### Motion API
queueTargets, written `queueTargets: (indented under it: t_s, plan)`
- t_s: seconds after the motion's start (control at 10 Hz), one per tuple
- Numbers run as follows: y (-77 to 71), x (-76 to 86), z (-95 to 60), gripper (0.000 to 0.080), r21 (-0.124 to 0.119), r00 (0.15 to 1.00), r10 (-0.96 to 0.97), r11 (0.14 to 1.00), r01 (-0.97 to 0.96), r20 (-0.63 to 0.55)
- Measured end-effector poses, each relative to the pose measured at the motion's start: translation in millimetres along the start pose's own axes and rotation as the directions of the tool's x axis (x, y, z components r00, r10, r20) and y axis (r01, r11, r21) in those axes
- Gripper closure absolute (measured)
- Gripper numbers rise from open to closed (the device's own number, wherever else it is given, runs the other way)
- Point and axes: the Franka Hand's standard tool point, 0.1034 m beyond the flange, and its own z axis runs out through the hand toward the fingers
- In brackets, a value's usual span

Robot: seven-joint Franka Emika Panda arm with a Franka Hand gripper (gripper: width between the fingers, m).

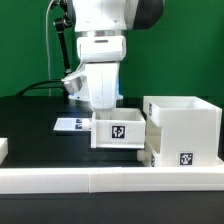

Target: Assemble drawer

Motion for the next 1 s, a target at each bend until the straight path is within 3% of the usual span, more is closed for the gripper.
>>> queueTargets:
  t_s: [0.3,1.0]
  plan:
    - [9.7,5.7,3.9,0.0753,0.002,1.000,-0.014,1.000,0.014,-0.009]
    - [7.7,6.2,6.9,0.0753,0.006,0.995,-0.104,0.995,0.104,-0.003]
